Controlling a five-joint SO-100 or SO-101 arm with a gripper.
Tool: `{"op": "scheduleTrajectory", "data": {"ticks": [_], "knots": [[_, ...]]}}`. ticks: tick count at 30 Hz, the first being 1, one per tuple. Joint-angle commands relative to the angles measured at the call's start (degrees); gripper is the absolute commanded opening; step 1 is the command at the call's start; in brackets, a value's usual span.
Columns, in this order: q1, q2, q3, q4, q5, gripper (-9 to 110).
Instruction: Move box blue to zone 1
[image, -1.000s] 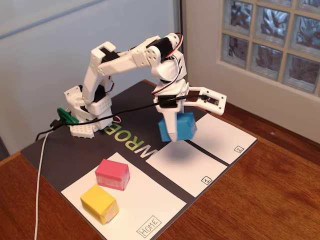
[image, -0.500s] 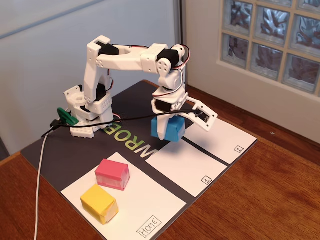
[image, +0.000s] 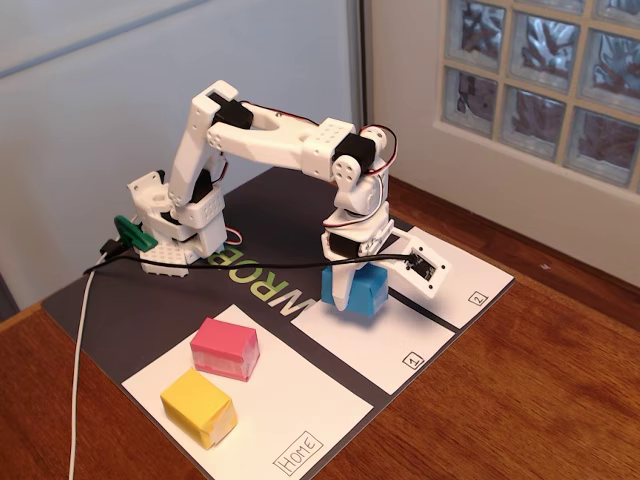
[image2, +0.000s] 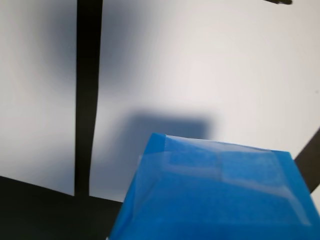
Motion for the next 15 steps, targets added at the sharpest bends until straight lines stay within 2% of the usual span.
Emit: {"op": "scheduleTrajectory", "data": {"ticks": [1,15], "knots": [[-0.44,-2.64,-5.27,-0.62,1.14,0],[-0.44,-11.25,-14.94,0.00,5.45,0]]}}
